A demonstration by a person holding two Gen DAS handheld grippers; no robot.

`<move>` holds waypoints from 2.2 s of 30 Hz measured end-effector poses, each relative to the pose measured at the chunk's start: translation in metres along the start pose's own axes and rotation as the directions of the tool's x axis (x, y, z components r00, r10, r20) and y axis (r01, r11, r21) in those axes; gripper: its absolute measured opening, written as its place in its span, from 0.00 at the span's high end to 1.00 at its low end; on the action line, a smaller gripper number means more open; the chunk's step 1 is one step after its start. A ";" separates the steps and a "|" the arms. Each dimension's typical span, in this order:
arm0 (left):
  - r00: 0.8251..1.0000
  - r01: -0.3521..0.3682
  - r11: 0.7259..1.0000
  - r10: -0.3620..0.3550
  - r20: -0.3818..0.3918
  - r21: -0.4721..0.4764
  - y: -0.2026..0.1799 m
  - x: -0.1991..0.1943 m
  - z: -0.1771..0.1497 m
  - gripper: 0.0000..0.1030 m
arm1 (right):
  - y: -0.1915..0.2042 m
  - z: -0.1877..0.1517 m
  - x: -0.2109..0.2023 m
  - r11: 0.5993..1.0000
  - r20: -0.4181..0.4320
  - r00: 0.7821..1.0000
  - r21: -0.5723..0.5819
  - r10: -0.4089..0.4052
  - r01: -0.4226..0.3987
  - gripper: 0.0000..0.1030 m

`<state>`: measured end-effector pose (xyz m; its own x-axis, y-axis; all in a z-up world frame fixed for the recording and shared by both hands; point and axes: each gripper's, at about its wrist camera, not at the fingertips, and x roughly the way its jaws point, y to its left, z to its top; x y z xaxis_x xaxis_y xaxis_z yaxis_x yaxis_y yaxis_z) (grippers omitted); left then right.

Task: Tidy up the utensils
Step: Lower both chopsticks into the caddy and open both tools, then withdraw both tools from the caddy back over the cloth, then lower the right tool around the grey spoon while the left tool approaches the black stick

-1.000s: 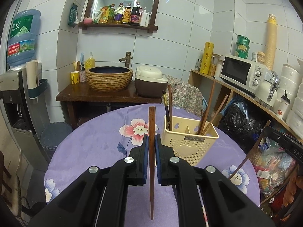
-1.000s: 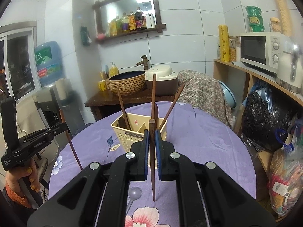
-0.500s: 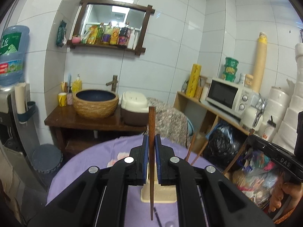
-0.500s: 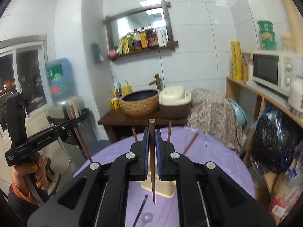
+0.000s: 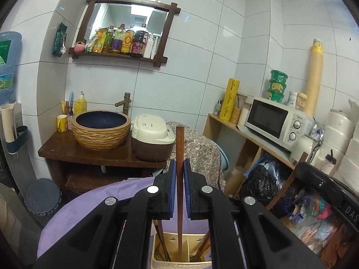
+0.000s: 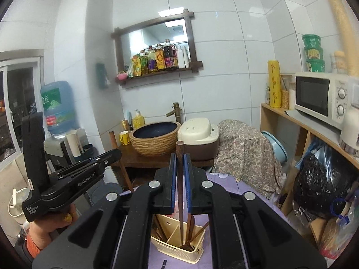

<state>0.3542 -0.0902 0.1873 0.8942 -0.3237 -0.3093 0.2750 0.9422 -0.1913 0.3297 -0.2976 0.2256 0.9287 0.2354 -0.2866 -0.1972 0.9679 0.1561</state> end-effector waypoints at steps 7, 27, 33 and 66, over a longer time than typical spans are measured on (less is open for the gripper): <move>0.999 -0.031 0.999 0.031 -0.030 0.029 0.005 0.024 -0.037 0.92 | -0.008 -0.048 0.038 1.000 -0.088 0.996 0.011 -0.005 0.006 0.93; 0.989 -0.036 0.998 0.042 -0.140 0.043 0.012 0.046 -0.092 0.89 | -0.018 -0.092 0.061 0.999 -0.122 0.993 0.035 -0.008 0.013 0.84; 0.995 -0.040 0.997 0.045 -0.092 0.060 0.008 0.025 -0.095 0.52 | -0.014 -0.098 0.042 0.999 -0.050 0.998 0.010 -0.049 0.049 0.45; 0.909 -0.275 0.960 0.274 -0.313 0.043 0.078 -0.081 -0.246 0.23 | 0.060 -0.335 0.025 0.990 -0.567 0.811 -0.102 -0.142 0.102 0.69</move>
<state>0.2163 -0.0117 -0.0319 0.7781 -0.0626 -0.6250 0.0335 0.9977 -0.0583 0.2357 -0.2045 -0.0890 0.6035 0.1036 -0.7906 -0.1319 0.9908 0.0291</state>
